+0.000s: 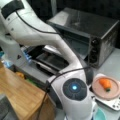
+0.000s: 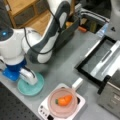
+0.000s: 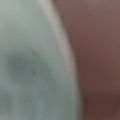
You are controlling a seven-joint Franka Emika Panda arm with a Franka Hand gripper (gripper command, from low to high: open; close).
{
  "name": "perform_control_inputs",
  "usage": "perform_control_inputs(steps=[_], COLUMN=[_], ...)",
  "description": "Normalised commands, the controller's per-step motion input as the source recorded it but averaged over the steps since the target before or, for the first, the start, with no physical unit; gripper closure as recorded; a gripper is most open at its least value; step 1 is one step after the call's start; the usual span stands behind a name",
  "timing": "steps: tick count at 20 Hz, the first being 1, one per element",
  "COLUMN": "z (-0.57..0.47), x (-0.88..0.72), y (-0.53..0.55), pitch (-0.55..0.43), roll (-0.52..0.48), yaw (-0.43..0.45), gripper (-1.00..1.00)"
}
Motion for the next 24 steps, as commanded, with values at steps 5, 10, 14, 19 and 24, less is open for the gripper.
perform_control_inputs(steps=[5, 10, 14, 19, 24], z=[-0.02, 0.01, 0.03, 0.05, 0.04], x=[-0.02, -0.04, -0.05, -0.06, -0.07], y=[-0.1, -0.09, -0.06, -0.04, -0.04], pitch=[-0.024, -0.017, -0.01, -0.013, -0.022], roll=[0.273, 0.241, 0.219, 0.227, 0.223], yaw=[-0.028, -0.019, -0.02, -0.025, -0.02], gripper=[-1.0, 1.0, 1.0, 1.0, 1.0])
